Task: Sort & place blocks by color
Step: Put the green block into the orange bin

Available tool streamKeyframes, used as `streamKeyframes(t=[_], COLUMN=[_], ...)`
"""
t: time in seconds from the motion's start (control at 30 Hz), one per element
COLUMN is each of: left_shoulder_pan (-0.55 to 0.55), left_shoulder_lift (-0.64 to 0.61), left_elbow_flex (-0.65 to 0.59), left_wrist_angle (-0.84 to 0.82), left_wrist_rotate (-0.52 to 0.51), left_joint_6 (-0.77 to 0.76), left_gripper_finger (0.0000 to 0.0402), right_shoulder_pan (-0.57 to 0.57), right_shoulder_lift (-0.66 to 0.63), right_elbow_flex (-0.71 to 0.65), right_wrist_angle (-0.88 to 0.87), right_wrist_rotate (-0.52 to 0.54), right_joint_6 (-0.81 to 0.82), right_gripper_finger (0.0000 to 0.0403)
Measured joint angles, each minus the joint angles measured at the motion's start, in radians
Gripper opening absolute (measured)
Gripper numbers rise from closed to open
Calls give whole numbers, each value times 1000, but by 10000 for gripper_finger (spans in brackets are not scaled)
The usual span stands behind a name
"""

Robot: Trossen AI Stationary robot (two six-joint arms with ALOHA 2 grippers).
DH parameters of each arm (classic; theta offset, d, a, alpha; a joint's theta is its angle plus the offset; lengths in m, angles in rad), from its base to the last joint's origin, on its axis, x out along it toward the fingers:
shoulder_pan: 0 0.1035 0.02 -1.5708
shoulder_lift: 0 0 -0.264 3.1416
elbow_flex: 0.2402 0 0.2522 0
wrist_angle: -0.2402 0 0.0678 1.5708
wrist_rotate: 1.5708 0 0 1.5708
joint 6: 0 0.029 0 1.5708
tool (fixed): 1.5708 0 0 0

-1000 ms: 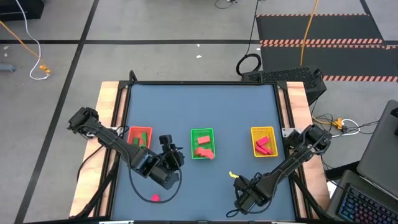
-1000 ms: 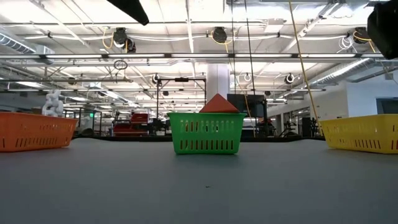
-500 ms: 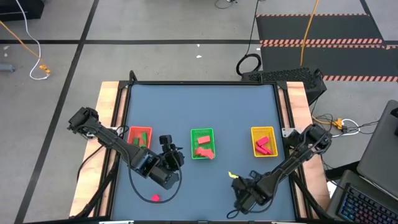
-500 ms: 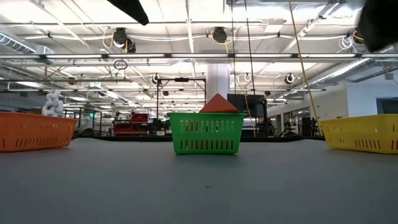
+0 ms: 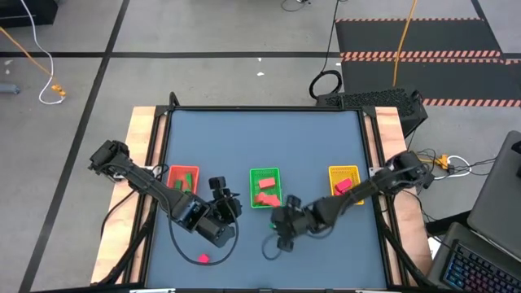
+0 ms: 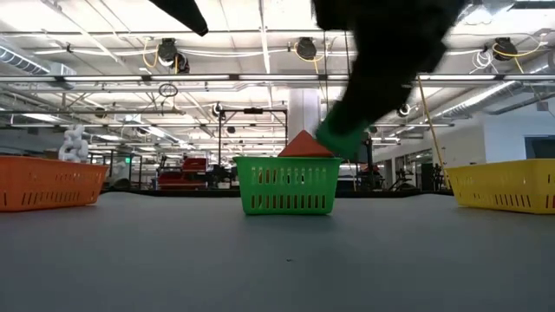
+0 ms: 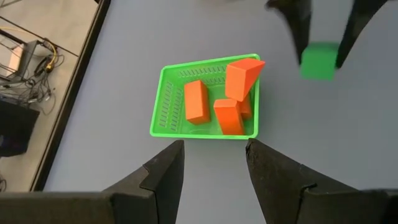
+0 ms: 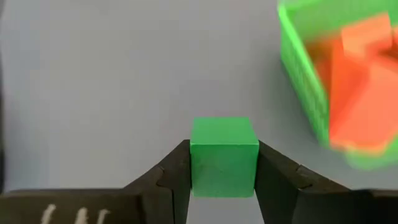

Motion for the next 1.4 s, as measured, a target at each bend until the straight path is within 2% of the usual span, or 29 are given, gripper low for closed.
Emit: streamKeyframes(t=[0.17,0.23,0.33,0.4,0.8,0.97,1.13,1.27,1.4], left_shoulder_pan=[0,0,0,0,0,0,-5,-15,-34], left_shoulder_lift=[0,0,0,0,0,0,-17,-76,-159], left_elbow_flex=[0,0,0,0,0,0,-1,-1,-1], left_wrist_angle=[-4,-4,-7,-7,-8,-13,-38,-36,-14], left_wrist_rotate=[0,1,1,0,0,9,24,18,-83], left_joint_6=[-2,-4,-5,-5,-29,-32,-36,-29,-19], left_gripper_finger=[175,175,175,175,175,175,175,175,175], right_shoulder_pan=[-90,-114,-134,-137,-77,-71,-85,-130,-179], right_shoulder_lift=[0,0,0,0,-5,-5,8,36,53], right_elbow_flex=[0,0,0,0,0,0,-19,-80,-112], right_wrist_angle=[47,5,-48,-57,62,209,509,730,840], right_wrist_rotate=[-82,-49,71,108,100,112,179,130,73], right_joint_6=[-112,-123,-147,-186,-240,-331,-506,-556,-547], right_gripper_finger=[125,125,125,125,125,125,127,127,127])
